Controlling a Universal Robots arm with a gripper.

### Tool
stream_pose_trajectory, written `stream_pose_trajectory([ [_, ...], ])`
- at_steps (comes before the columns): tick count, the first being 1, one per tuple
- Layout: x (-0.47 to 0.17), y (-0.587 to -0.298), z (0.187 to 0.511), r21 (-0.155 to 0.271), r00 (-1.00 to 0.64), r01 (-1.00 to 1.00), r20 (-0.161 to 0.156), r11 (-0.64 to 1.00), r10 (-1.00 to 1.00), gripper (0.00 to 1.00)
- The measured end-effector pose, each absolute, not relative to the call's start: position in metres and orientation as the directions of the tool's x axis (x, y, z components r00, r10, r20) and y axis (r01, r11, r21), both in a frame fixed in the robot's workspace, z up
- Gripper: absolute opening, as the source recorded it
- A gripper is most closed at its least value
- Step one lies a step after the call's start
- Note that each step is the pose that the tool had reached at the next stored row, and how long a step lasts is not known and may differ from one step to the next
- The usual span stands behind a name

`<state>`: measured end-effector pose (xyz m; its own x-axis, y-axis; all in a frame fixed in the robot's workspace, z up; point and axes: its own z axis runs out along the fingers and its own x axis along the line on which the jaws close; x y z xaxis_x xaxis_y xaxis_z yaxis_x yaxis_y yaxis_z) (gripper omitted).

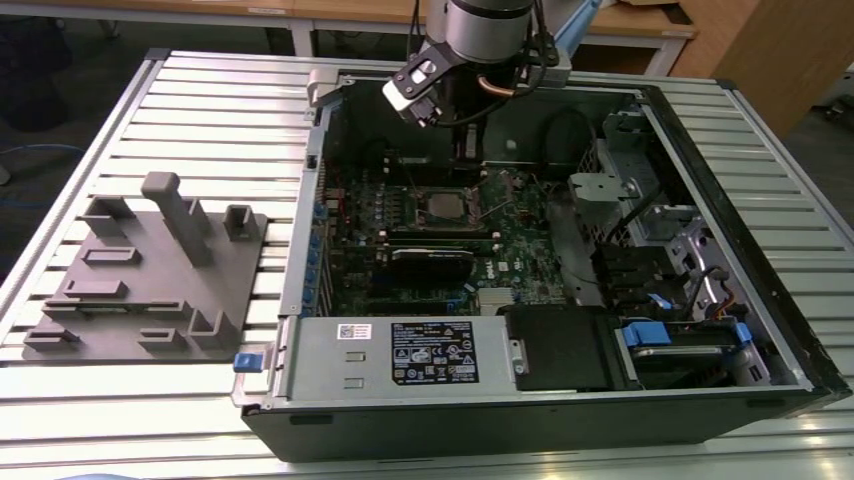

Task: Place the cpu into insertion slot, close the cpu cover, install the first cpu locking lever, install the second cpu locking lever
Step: 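Close the cpu cover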

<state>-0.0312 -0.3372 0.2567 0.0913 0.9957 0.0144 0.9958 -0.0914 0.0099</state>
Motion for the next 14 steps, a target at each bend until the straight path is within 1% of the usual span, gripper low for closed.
stream_pose_trajectory([
  [14, -0.028, -0.3372, 0.2582, 0.01, 0.091, 0.996, 0.015, -0.091, 0.996, 0.1],
])
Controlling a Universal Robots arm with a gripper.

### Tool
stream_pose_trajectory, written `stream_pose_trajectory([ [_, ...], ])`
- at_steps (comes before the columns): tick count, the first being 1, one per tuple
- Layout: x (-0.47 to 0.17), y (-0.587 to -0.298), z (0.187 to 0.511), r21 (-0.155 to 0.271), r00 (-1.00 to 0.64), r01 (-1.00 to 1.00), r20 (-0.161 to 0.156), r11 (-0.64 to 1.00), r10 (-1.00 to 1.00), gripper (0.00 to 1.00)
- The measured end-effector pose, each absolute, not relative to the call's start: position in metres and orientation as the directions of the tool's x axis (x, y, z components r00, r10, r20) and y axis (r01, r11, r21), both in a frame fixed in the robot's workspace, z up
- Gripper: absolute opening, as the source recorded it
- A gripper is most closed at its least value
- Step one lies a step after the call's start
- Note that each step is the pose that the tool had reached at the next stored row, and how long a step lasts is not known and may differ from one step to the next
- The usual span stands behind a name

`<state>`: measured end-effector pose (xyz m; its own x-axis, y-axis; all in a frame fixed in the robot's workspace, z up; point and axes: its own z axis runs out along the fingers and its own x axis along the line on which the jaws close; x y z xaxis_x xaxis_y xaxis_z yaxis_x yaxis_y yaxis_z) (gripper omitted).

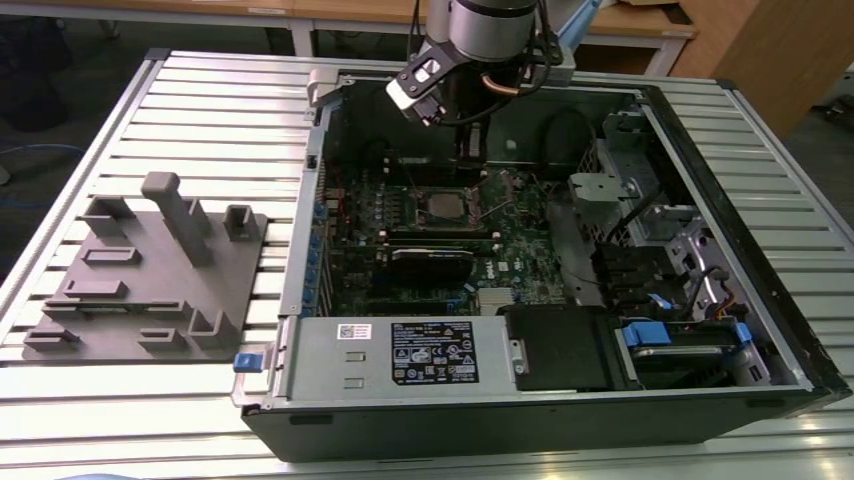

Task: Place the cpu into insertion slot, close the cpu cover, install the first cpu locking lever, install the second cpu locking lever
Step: 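Close the cpu cover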

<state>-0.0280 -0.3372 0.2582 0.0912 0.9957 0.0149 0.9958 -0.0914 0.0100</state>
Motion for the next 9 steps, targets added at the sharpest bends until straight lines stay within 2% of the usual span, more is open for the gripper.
stream_pose_trajectory([
  [9, -0.0232, -0.3372, 0.2619, 0.01, 0.091, 0.996, 0.015, -0.092, 0.996, 0.1],
])
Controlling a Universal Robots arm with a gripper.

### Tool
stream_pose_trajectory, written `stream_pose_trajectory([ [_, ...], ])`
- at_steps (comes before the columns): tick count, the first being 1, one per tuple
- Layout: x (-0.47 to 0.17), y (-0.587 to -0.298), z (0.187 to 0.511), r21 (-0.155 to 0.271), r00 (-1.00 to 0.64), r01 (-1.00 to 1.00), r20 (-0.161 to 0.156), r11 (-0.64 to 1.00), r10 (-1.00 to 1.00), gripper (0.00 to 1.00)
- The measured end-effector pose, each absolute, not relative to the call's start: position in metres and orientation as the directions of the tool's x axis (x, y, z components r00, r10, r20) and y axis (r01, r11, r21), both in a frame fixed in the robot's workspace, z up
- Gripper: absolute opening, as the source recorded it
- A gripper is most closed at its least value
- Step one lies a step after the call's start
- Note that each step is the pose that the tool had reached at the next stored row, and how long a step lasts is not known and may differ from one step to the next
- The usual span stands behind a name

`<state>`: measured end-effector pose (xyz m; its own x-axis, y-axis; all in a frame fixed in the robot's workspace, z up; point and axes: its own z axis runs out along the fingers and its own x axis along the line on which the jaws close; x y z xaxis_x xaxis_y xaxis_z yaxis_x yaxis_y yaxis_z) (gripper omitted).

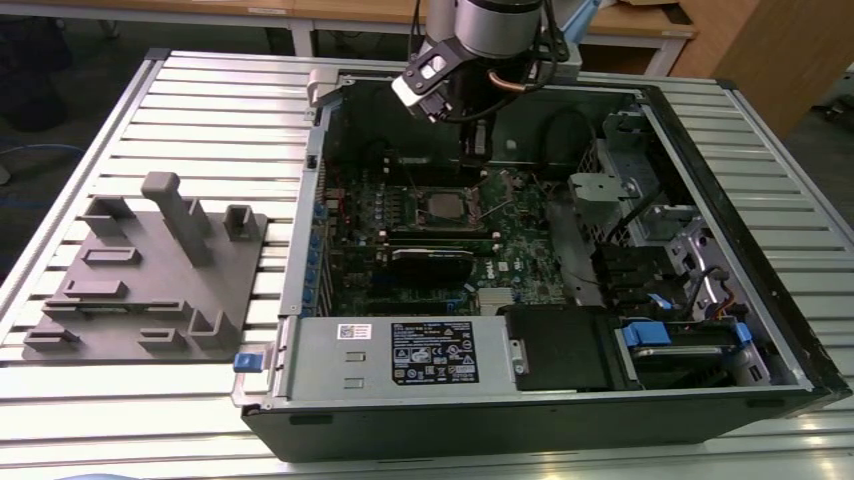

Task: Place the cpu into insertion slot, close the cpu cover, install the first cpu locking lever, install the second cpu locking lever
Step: 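Close the cpu cover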

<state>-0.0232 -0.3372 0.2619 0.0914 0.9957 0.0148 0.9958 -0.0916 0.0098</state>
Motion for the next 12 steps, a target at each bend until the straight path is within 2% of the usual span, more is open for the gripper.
stream_pose_trajectory([
  [12, -0.009, -0.337, 0.264, 0.01, 0.091, 0.996, 0.015, -0.091, 0.996, 0.1],
])
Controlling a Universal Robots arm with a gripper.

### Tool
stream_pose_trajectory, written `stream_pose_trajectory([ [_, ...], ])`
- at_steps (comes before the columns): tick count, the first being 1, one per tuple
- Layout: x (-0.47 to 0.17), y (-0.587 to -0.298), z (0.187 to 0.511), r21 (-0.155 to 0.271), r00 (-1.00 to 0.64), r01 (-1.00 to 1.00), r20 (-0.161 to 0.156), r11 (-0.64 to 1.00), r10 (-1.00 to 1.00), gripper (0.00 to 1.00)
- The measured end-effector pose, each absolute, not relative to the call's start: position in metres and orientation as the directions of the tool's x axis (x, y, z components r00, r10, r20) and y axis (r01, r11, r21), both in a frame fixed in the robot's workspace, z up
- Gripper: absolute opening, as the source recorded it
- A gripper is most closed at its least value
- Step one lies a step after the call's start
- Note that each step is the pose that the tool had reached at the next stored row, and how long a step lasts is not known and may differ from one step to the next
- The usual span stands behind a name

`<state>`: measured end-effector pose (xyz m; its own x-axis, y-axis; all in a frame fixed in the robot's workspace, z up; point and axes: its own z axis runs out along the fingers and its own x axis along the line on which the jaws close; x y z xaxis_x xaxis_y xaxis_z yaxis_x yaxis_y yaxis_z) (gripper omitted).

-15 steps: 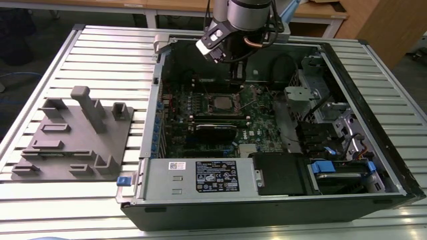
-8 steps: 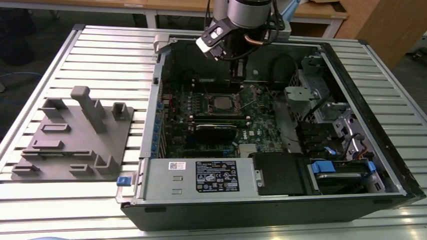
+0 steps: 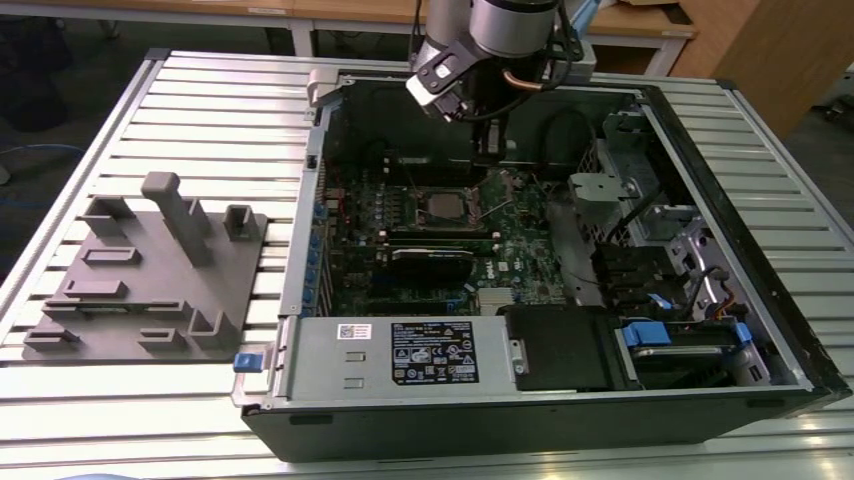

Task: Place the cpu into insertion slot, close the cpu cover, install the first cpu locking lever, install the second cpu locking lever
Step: 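Close the cpu cover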

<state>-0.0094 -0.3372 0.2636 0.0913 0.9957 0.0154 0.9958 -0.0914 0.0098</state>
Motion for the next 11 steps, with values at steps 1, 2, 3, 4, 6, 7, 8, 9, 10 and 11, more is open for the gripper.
stream_pose_trajectory([
  [1, -0.007, -0.337, 0.264, 0.01, 0.091, 0.996, 0.015, -0.091, 0.996, 0.1],
  [2, -0.005, -0.337, 0.264, 0.01, 0.091, 0.996, 0.016, -0.091, 0.996, 0.1],
  [3, -0.003, -0.337, 0.264, 0.01, 0.091, 0.996, 0.015, -0.091, 0.996, 0.1],
  [4, -0.001, -0.337, 0.264, 0.01, 0.091, 0.996, 0.015, -0.092, 0.996, 0.1],
  [6, 0.004, -0.337, 0.264, 0.01, 0.091, 0.996, 0.015, -0.092, 0.996, 0.1],
  [7, 0.006, -0.337, 0.264, 0.01, 0.091, 0.996, 0.015, -0.091, 0.996, 0.1],
  [8, 0.008, -0.337, 0.264, 0.01, 0.091, 0.996, 0.015, -0.091, 0.996, 0.1],
  [9, 0.019, -0.337, 0.264, 0.01, 0.091, 0.996, 0.015, -0.091, 0.996, 0.1],
  [10, 0.02, -0.337, 0.264, 0.01, 0.091, 0.996, 0.016, -0.091, 0.996, 0.1],
  [11, 0.02, -0.337, 0.264, 0.01, 0.091, 0.996, 0.015, -0.091, 0.996, 0.1],
])
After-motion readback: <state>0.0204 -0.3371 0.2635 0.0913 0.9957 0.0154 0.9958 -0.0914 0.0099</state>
